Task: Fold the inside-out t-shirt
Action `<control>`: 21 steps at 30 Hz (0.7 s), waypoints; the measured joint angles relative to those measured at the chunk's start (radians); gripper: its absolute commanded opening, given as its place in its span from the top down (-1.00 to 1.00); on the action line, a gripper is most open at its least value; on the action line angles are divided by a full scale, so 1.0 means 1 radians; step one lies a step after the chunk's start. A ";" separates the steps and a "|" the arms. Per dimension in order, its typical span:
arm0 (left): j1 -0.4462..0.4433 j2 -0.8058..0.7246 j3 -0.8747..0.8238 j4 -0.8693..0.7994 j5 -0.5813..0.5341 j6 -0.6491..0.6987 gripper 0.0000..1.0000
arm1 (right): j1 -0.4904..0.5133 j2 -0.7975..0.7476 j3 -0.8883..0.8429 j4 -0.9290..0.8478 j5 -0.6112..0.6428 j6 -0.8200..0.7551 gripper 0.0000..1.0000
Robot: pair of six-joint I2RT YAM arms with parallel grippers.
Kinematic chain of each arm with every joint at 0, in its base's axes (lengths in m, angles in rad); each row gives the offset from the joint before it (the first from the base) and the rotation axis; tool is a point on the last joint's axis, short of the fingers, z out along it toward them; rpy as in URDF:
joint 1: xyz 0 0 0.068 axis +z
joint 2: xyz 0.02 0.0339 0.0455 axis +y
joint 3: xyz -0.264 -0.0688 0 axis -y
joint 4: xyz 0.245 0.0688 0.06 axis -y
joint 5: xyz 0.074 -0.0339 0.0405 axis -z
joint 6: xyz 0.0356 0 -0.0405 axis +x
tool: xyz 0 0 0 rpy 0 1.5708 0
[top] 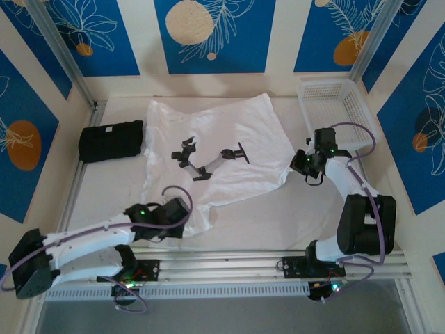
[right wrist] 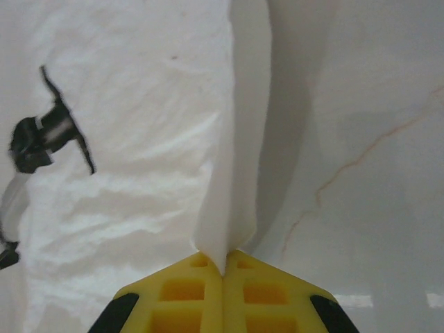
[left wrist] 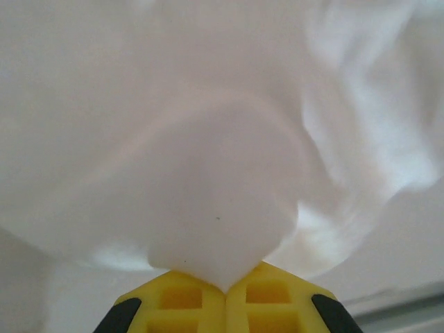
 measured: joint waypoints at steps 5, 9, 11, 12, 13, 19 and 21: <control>0.103 -0.106 0.158 0.030 -0.139 0.209 1.00 | 0.003 -0.137 0.001 0.018 0.000 -0.026 1.00; 0.115 -0.126 0.314 0.053 -0.253 0.390 1.00 | 0.006 -0.319 0.015 0.014 0.047 -0.042 1.00; 0.115 -0.128 0.384 0.056 -0.290 0.468 1.00 | 0.007 -0.415 0.035 0.002 0.073 -0.052 1.00; 0.116 -0.132 0.422 0.057 -0.306 0.509 1.00 | 0.008 -0.467 0.053 -0.011 0.088 -0.060 1.00; 0.116 -0.138 0.457 0.057 -0.320 0.545 1.00 | 0.010 -0.510 0.073 -0.026 0.100 -0.065 1.00; 0.116 -0.192 0.648 0.048 -0.360 0.695 1.00 | 0.018 -0.671 0.277 -0.163 0.165 -0.109 1.00; 0.117 -0.204 0.729 0.050 -0.376 0.743 1.00 | 0.018 -0.695 0.376 -0.215 0.179 -0.121 1.00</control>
